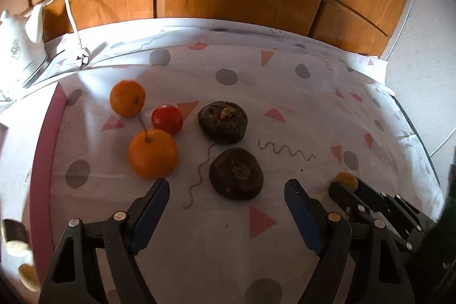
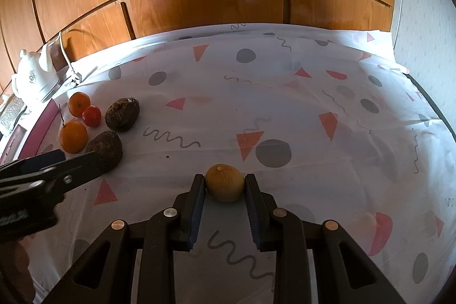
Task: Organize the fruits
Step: 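Grasp a dark brown round root with the left tool while the right holds the yellow fruit, then carry the dark root into the pink tray and open the left tool while the right holds its fruit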
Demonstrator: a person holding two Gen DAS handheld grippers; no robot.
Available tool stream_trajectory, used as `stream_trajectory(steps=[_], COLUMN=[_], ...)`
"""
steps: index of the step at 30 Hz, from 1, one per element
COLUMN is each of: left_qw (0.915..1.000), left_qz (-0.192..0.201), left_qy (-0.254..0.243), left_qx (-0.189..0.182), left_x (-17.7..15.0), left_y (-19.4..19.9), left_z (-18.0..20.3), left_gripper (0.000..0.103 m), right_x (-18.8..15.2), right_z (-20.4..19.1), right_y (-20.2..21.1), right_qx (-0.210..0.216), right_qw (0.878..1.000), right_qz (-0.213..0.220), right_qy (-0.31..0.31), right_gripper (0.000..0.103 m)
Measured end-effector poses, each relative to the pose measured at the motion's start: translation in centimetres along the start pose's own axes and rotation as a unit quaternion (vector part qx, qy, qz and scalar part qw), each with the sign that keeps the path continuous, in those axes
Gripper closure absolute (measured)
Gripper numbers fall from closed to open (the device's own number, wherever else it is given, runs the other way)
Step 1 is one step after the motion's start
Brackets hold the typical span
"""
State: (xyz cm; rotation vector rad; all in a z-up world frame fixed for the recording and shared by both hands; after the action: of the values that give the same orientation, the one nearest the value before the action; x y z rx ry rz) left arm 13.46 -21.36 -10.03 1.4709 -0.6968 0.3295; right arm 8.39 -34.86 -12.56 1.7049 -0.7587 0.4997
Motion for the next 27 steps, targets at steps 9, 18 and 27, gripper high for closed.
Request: stream_trajectory(steps=[9, 18, 27], left_qw=[0.9981, 0.999, 0.9979], left_qz=[0.006, 0.013, 0.039], left_qy=[-0.048, -0.029, -0.028], left_qx=[0.04, 0.03, 0.043], left_x=[0.6, -0.9, -4.1], left_y=[-2.7, -0.8, 0.8], left_z=[2.2, -0.2, -3.1], left_gripper=[0.053, 0.059, 0.058], right_x=[0.0, 0.0, 0.1], right_z=[0.2, 0.2, 0.0], right_y=[0.0, 0.0, 0.0], right_qx=[0.008, 0.013, 0.004], right_qw=[1.0, 1.0, 1.0], right_qz=[0.003, 0.003, -0.002], right_qy=[-0.005, -0.008, -0.002], right_gripper=[0.074, 0.074, 0.074])
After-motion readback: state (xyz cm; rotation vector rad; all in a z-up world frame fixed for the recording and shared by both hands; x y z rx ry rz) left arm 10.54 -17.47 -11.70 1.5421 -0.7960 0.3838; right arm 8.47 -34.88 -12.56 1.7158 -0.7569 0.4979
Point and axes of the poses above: each gripper's, at about its wrist camera, not at the fingertips, and y roughly against the way its jaws point, z to its right, x to its top, the point moved 7 cm from there along -y, roughly the way its jaws point, and after that the axes turned 14 degrees about x, right-handed, at the moved point
